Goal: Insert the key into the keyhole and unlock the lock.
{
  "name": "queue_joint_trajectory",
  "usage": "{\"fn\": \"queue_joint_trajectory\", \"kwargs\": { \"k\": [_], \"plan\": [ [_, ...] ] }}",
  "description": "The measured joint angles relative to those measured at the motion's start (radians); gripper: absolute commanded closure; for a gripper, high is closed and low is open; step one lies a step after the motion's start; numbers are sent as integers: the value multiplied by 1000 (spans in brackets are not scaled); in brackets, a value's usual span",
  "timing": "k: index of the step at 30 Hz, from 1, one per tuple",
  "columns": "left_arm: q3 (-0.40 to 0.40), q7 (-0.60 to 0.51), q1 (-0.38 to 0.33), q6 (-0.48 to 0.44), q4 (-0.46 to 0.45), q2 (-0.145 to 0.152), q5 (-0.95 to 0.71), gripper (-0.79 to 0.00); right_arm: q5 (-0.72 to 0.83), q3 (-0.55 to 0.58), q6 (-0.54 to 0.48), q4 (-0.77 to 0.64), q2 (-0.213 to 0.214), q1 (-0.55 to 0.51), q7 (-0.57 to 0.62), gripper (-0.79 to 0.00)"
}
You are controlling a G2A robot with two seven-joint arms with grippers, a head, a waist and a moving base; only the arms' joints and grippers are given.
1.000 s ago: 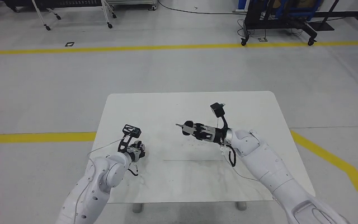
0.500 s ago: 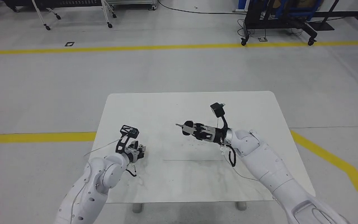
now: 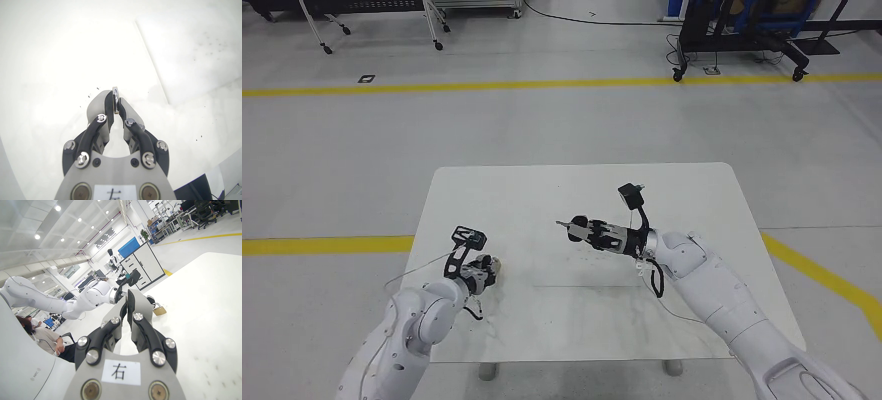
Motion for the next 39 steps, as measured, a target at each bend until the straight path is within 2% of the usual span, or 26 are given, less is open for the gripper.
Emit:
{"fn": "queue_joint_trajectory", "kwargs": {
  "k": [6,13,14,15,16,19,26,29,32,34,39],
  "plan": [
    [28,-7,-54,4,51,-8,-4,0,0,0,0,0,0,0,0,0],
    [43,-10,-79,9,73,-14,-4,0,0,0,0,0,0,0,0,0],
    [44,-9,-81,8,75,-14,-6,-58,0,0,0,0,0,0,0,0],
    [44,-8,-82,6,76,-15,-8,-206,0,0,0,0,0,0,0,0],
    [44,-6,-83,5,75,-15,-9,-274,0,0,0,0,0,0,0,0],
    [42,0,-82,4,74,-16,-12,-320,0,0,0,0,0,0,0,0],
    [40,-2,-83,2,74,-17,-12,-277,0,0,0,0,0,0,0,0],
    [40,-2,-83,2,73,-18,-11,-182,0,0,0,0,0,0,0,0],
    [41,-2,-86,1,75,-19,-11,-129,0,0,0,0,0,0,0,0],
    [43,-1,-88,0,78,-20,-9,0,0,0,0,0,0,0,0,0],
    [45,-1,-94,5,86,-21,-4,0,0,0,0,0,0,0,0,0]
  ]
}}
